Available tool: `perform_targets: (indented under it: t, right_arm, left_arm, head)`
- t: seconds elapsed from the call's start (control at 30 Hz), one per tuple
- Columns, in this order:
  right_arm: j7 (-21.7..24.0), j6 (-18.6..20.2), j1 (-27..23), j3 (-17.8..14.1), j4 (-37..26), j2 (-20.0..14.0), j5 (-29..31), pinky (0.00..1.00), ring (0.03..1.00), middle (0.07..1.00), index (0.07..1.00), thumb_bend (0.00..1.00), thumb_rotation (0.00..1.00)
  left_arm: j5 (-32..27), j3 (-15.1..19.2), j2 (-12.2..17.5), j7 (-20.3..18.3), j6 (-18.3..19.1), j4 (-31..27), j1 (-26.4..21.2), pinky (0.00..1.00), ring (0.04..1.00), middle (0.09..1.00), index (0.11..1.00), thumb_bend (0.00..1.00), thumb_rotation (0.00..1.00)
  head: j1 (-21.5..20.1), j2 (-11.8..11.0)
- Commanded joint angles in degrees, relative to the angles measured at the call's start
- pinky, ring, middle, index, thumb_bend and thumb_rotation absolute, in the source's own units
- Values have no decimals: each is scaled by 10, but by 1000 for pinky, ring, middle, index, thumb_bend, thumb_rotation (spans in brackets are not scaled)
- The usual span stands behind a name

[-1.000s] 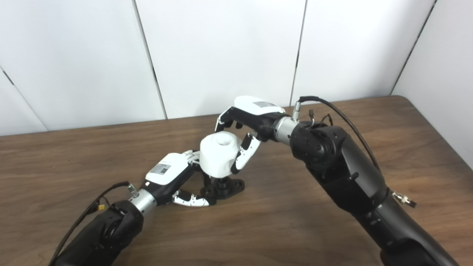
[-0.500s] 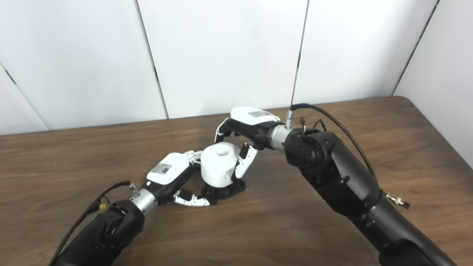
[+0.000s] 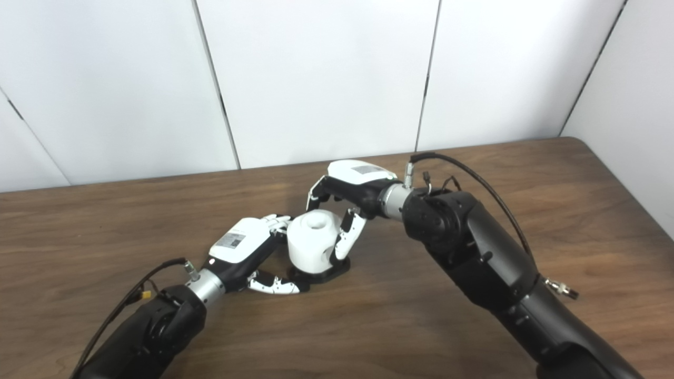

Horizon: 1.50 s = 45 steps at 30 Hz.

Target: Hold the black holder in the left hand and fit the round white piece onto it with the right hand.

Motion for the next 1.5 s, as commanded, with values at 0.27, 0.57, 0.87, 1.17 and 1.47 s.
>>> perform_targets:
  t: [0.27,0.57,0.87,1.17,1.47]
  right_arm:
    - [-25,-38,-6,5,14,6,-5,715,792,753,480,523,136]
    - [-23,-54,1,18,20,6,-10,714,782,747,480,523,137]
    - [-21,-57,1,18,23,7,-11,731,789,747,480,524,137]
    - [-6,-40,-3,9,13,3,-3,693,788,792,750,850,267]
    - [-2,-36,-3,-2,4,6,-1,680,782,814,901,895,248]
  left_arm:
    - [20,-18,-1,-33,8,9,5,933,908,868,482,524,71]
    - [22,-19,-3,-30,7,11,3,920,902,863,482,524,72]
    - [18,-18,-4,-32,8,14,3,925,908,865,482,524,72]
    - [15,-15,-2,-30,5,16,2,923,909,863,482,524,72]
    - [17,-16,-1,-26,2,17,3,932,912,864,482,524,72]
  head:
    - [4,2]
    - [6,3]
    - [6,2]
    - [4,0]
    - [5,0]
